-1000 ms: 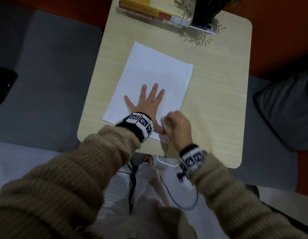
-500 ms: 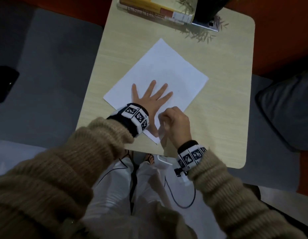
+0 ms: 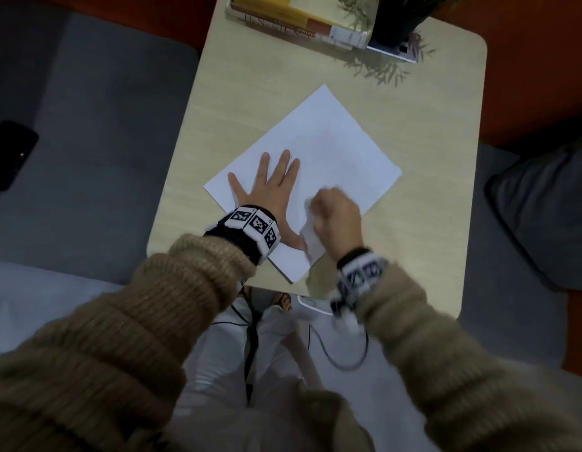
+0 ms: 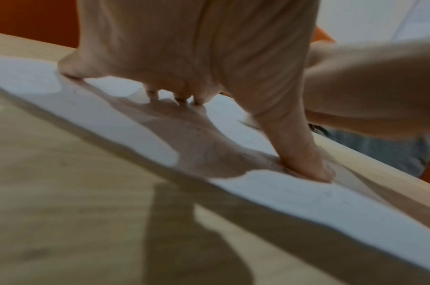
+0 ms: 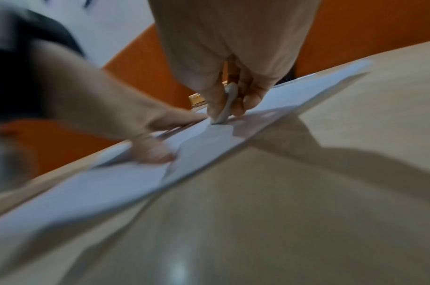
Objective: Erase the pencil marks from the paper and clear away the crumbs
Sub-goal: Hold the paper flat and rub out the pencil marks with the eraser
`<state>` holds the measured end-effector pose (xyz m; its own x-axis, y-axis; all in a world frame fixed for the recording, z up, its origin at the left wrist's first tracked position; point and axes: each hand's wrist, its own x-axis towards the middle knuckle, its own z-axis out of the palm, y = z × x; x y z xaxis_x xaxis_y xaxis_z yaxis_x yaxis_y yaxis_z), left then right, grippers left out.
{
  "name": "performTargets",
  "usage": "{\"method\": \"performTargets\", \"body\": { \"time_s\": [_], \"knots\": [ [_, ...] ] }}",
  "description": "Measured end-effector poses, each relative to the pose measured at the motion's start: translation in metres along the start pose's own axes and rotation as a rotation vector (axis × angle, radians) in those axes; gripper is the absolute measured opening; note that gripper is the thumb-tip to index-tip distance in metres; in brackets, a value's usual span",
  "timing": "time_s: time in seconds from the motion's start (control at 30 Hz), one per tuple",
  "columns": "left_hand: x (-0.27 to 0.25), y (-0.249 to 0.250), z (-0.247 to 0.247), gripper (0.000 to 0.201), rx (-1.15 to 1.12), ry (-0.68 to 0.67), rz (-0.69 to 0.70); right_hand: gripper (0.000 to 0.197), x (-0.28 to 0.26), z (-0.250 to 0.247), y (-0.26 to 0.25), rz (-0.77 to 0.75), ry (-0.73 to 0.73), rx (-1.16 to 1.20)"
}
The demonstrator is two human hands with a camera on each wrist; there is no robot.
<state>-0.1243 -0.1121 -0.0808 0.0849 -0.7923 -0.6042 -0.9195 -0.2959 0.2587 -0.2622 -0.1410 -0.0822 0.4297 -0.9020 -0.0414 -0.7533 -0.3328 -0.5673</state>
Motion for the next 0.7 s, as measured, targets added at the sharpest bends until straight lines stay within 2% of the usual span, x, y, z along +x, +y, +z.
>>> {"method": "performTargets", "body": {
  "time_s": [0.07,0.1,0.2,0.27,0.37,0.43,0.5,0.57,0.63,0.7],
  "knots": [
    [0.0,0.001,0.0,0.145,-0.002,0.014,-0.004,0.019,-0.03,0.003,-0.006,-0.068,-0.078,-0.011],
    [0.0,0.001,0.0,0.145,0.0,0.015,-0.003,0.017,-0.024,0.002,-0.007,-0.074,-0.102,-0.011],
    [0.001,0.0,-0.001,0.15,0.014,0.007,0.003,0.01,0.034,-0.004,-0.003,-0.018,-0.032,-0.027],
    [0.001,0.0,-0.001,0.151,0.031,0.009,0.001,0.009,0.048,-0.004,0.001,0.014,0.021,-0.014],
    [0.0,-0.001,0.003,0.15,0.023,0.021,0.009,0.015,0.01,0.005,-0.007,-0.035,-0.01,-0.012],
    [-0.003,-0.001,0.001,0.148,0.024,0.015,0.006,0.011,-0.01,0.003,-0.006,-0.074,-0.042,0.016],
    [-0.009,0.002,-0.007,0.144,0.036,-0.028,-0.002,0.003,-0.009,-0.01,0.008,-0.036,0.049,0.067],
    [-0.02,0.003,-0.015,0.126,0.045,-0.049,-0.053,0.004,-0.001,-0.033,0.031,0.084,0.244,0.159],
    [-0.036,0.001,-0.02,0.095,0.095,-0.017,-0.133,0.015,0.007,-0.059,0.056,0.213,0.4,0.183],
    [-0.054,-0.003,-0.014,0.071,0.174,0.042,-0.183,0.013,0.019,-0.075,0.073,0.325,0.411,0.191]
  ]
}}
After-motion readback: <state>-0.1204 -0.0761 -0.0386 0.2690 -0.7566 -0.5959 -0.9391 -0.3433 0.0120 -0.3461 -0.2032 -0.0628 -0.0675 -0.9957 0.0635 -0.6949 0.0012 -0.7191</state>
